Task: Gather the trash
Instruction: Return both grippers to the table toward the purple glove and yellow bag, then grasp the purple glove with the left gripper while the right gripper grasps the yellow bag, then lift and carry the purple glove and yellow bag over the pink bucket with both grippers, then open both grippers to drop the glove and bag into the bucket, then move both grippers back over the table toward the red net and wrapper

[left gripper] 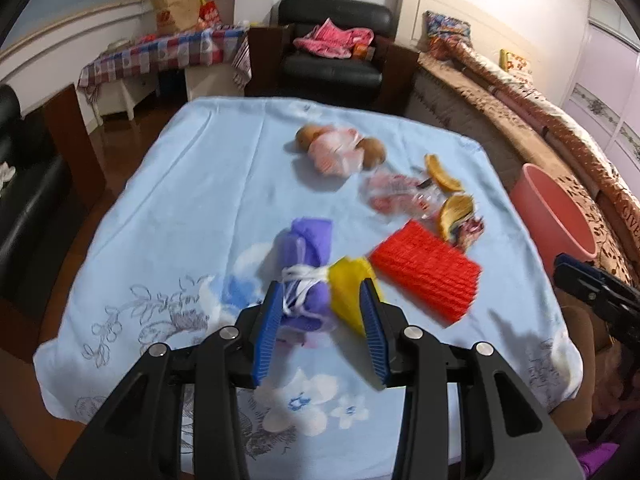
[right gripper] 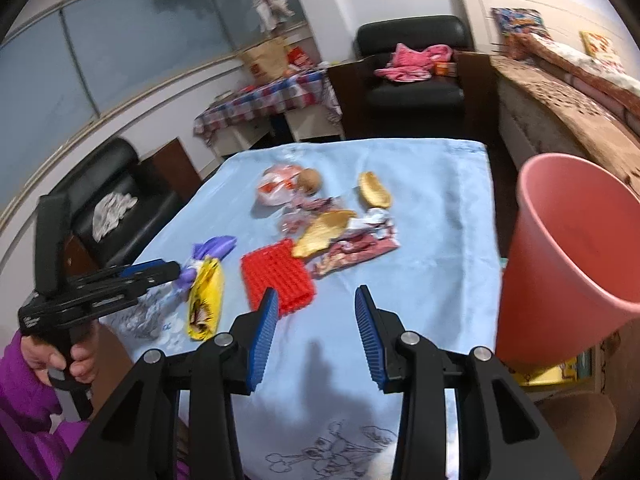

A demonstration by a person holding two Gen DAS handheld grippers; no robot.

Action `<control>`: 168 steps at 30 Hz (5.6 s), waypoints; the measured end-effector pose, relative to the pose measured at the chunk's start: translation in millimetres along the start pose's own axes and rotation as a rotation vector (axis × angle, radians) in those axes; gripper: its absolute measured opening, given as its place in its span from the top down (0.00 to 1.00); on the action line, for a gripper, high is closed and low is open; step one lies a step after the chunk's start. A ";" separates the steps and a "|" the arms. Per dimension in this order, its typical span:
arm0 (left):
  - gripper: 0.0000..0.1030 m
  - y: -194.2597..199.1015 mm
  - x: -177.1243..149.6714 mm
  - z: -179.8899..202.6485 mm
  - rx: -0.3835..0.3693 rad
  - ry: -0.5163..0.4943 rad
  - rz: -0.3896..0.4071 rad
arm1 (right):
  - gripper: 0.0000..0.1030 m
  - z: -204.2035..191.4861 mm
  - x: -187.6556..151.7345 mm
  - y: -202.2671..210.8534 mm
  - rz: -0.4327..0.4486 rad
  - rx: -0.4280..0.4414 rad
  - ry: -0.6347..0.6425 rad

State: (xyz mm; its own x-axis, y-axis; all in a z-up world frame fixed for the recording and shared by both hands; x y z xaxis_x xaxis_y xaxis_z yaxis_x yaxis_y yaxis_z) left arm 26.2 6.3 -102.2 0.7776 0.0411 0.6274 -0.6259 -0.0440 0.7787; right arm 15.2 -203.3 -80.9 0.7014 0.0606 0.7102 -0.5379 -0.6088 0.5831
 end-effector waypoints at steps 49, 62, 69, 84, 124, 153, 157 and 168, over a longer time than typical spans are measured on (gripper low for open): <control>0.70 13.4 26.2 4.9 -0.088 0.074 0.083 | 0.89 -57.9 11.4 -70.7 -0.144 0.115 0.107; 0.70 27.8 63.0 90.4 -0.194 -0.026 0.159 | 0.89 25.7 40.2 -3.7 0.033 -0.065 -0.046; 0.70 33.4 79.0 135.4 -0.244 -0.070 0.193 | 0.89 74.8 46.2 36.6 0.125 -0.177 -0.118; 0.70 40.0 96.3 232.6 -0.335 -0.179 0.228 | 0.89 155.5 43.8 105.4 0.252 -0.336 -0.233; 0.70 -28.0 85.5 376.5 -0.366 -0.341 0.108 | 0.89 257.6 27.0 131.2 0.275 -0.438 -0.362; 0.54 -57.0 74.5 376.4 -0.396 -0.273 -0.008 | 0.79 283.4 17.5 108.2 0.219 -0.451 -0.402; 0.54 -53.7 74.4 373.3 -0.393 -0.275 -0.002 | 0.67 281.4 18.1 110.9 0.232 -0.463 -0.405; 0.54 -42.3 76.5 338.3 -0.352 -0.246 0.007 | 0.63 259.3 18.8 104.6 0.220 -0.441 -0.381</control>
State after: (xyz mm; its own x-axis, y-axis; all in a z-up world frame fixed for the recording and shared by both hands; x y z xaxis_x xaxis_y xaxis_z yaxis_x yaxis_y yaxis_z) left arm 132.4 -326.4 -90.0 0.7375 -0.1995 0.6452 -0.5804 0.3012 0.7566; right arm 93.3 -471.0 -108.8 0.6263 -0.3652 0.6888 -0.7740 -0.1859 0.6053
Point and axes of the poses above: each gripper's, at about its wrist camera, not at the fingertips, and y roughly against the way its jaws point, z to its right, x to its top, the point moved 9 cm from there along -y, roughly the way its jaws point, and after that the axes turned 10 degrees about x, right-handed, at the moved point
